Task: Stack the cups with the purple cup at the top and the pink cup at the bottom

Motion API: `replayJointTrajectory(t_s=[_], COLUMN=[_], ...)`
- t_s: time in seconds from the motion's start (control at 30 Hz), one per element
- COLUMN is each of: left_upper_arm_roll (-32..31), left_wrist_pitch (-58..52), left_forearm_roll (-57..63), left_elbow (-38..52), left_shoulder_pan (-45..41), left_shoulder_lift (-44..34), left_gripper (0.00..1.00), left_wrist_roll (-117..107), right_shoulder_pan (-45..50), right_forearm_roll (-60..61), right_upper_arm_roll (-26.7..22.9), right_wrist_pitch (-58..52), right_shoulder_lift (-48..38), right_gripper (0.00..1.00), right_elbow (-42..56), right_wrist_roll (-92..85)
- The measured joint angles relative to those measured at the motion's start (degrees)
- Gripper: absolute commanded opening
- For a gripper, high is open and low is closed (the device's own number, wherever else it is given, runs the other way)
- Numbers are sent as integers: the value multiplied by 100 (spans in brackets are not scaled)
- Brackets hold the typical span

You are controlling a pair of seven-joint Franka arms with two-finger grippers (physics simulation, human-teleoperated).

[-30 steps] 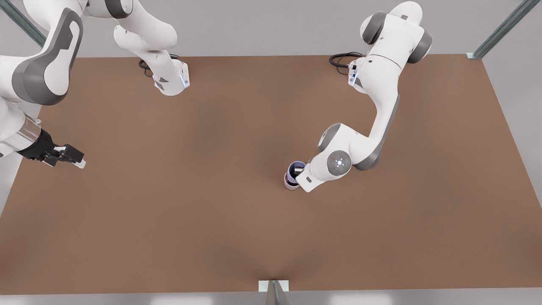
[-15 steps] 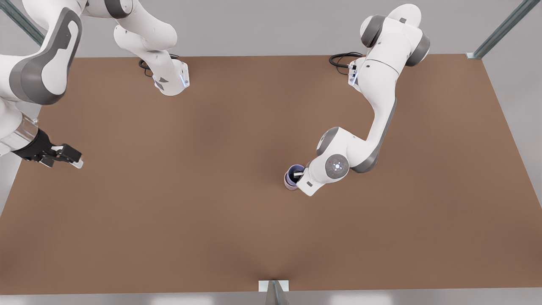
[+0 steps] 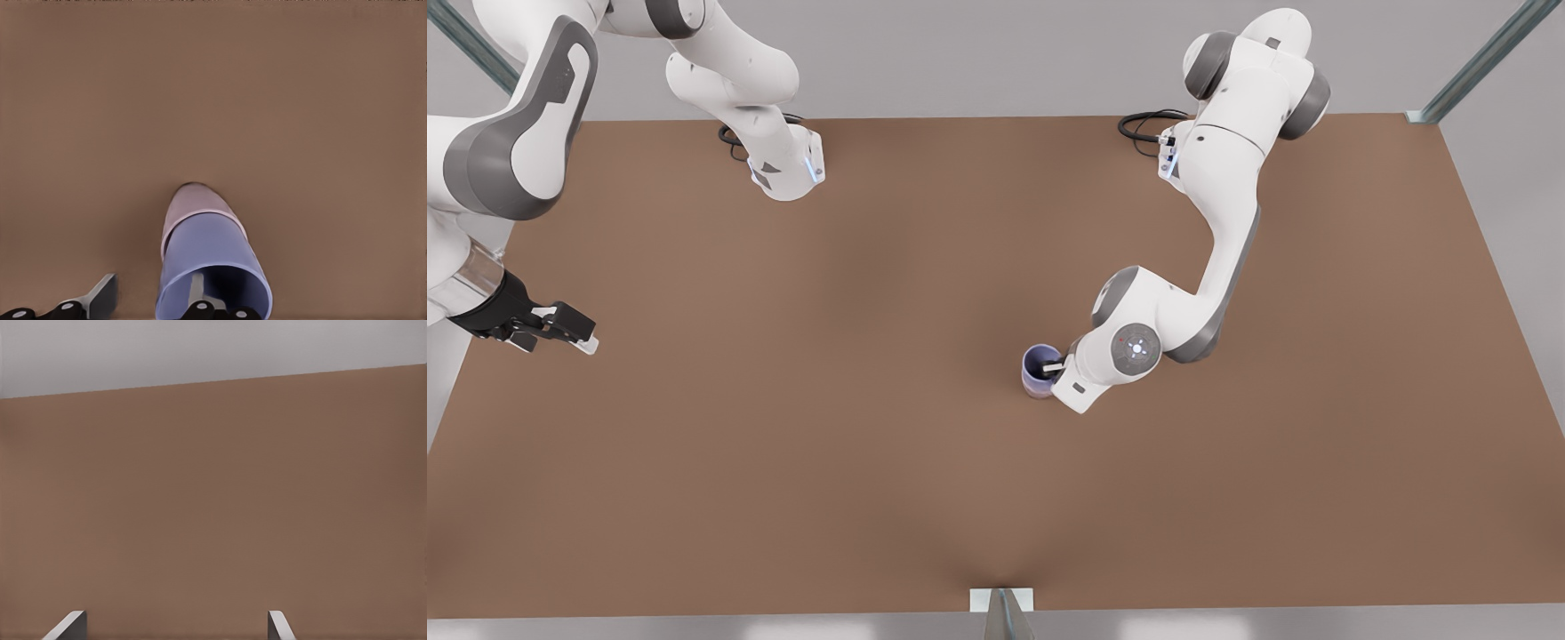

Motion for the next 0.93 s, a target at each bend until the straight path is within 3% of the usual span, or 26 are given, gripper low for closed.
replayJointTrajectory(t_s=[0.27,0.4,0.47,0.53,0.63,0.93], left_upper_arm_roll=[249,2034,2481,1743,1373,973], left_wrist_pitch=[-156,-792,-1149,-1472,-1740,-2059], left_forearm_roll=[30,44,137,459,848,1123], left_elbow=[484,689,668,514,140,39], left_shoulder_pan=[10,83,179,921,1287,1579], left_shoulder_lift=[-90,-619,-1056,-1740,-2443,-2692], left_gripper=[100,100,100,100,100,100], left_wrist_roll=[-40,400,723,1047,1563,2723], right_shoulder_pan=[-3,-3,-11,-20,-21,-29], right_forearm_roll=[0,0,0,-2,-6,-1], right_upper_arm_roll=[0,0,0,0,0,0], right_wrist_pitch=[6,7,8,8,9,10], right_shoulder_lift=[-1,-5,-5,-4,-4,-4], right_gripper=[100,100,100,100,100,100], right_elbow=[0,0,0,0,1,0], right_wrist_roll=[-17,-24,-27,-29,-33,-41])
